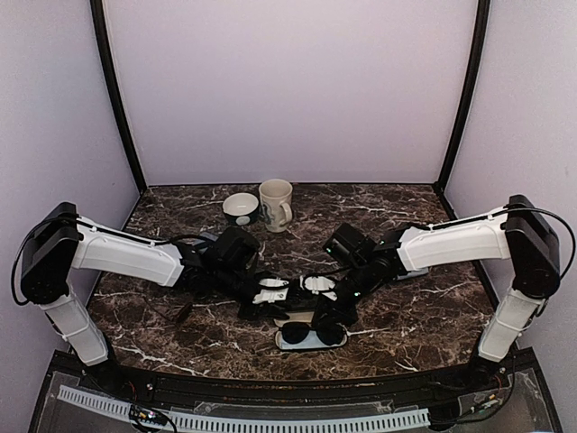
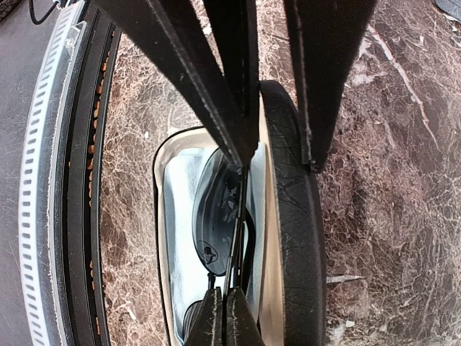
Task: Organize the sunglasses
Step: Place the sunglasses in the sunglasses case.
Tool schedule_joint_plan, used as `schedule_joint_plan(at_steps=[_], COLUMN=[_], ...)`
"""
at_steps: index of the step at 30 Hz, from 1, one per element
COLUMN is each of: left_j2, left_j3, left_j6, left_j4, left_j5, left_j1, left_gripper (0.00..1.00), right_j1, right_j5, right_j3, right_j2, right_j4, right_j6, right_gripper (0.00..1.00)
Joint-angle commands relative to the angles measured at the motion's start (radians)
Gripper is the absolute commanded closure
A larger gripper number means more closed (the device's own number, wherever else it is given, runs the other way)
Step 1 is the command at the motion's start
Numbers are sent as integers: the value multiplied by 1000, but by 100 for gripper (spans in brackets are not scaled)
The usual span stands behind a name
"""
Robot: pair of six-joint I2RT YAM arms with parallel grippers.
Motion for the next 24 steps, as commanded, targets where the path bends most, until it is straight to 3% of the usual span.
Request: schedule_joint_plan(at_steps=[1, 9, 24], left_j2=[-28, -31, -33], left_j3=[-13, -27, -33], left_j6=[-1, -11, -12], left_j4=[17, 33, 44], left_j5=[-4, 2, 13], left_j1=[3, 3, 1], left_gripper=[77, 77, 78], right_j1=[32, 37, 43], right_j5=[-33, -8, 37], right_j3=[-2, -4, -37], right_j2=[-26, -27, -99], right_j4=[10, 34, 93], right_j6=[-32, -13, 75], right_gripper=[96, 82, 72])
